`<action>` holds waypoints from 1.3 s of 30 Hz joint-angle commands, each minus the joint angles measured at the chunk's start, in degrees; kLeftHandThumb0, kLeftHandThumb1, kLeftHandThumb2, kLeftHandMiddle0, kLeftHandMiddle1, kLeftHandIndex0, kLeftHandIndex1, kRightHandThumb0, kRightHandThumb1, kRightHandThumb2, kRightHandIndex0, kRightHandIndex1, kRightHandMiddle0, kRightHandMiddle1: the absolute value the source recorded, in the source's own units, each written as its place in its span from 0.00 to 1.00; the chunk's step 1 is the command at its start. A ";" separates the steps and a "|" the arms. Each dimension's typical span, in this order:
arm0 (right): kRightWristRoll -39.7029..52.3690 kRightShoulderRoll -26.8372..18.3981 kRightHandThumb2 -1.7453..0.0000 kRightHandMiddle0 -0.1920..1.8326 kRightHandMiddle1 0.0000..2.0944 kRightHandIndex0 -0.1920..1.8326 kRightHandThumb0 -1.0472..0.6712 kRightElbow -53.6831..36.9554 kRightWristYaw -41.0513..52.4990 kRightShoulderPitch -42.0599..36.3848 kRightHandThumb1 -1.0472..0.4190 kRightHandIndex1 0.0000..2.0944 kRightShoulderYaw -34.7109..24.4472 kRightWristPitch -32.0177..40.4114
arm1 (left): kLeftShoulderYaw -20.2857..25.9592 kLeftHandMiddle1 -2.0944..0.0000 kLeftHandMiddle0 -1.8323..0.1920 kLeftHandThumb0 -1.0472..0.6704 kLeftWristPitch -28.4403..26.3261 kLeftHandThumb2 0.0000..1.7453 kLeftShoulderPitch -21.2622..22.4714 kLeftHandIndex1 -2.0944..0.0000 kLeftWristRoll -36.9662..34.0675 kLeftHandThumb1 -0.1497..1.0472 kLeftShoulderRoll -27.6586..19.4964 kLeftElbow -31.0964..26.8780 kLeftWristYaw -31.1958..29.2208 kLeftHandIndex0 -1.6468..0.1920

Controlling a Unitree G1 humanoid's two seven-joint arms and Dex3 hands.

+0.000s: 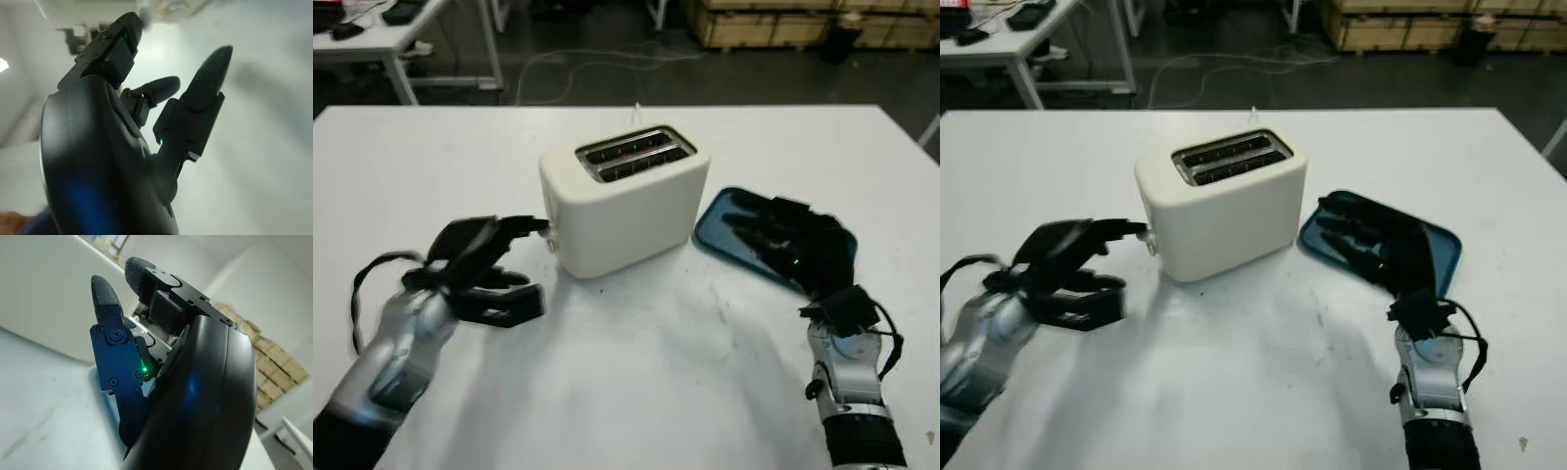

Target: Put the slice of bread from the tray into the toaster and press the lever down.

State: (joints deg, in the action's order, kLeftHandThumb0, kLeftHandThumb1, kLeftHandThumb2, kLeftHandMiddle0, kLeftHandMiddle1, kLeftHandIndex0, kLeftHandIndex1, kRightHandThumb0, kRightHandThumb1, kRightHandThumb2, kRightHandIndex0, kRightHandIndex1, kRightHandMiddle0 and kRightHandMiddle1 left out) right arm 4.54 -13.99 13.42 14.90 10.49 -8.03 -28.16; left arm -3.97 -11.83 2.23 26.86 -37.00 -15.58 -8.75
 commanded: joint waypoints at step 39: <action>-23.25 -26.30 1.00 0.59 0.00 0.64 0.32 21.41 11.21 39.56 0.20 0.01 13.20 4.85 | 0.87 0.70 0.37 0.42 18.59 0.00 32.62 0.98 -6.43 0.72 -7.35 16.98 -17.97 0.23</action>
State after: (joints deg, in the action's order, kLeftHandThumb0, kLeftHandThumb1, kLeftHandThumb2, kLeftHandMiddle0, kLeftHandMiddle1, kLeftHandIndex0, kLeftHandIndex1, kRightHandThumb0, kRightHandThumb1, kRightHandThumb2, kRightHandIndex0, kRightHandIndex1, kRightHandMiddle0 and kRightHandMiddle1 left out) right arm -17.86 -39.64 34.26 26.63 48.87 4.40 -23.59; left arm -2.40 6.10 33.56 19.28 -44.72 0.83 -27.74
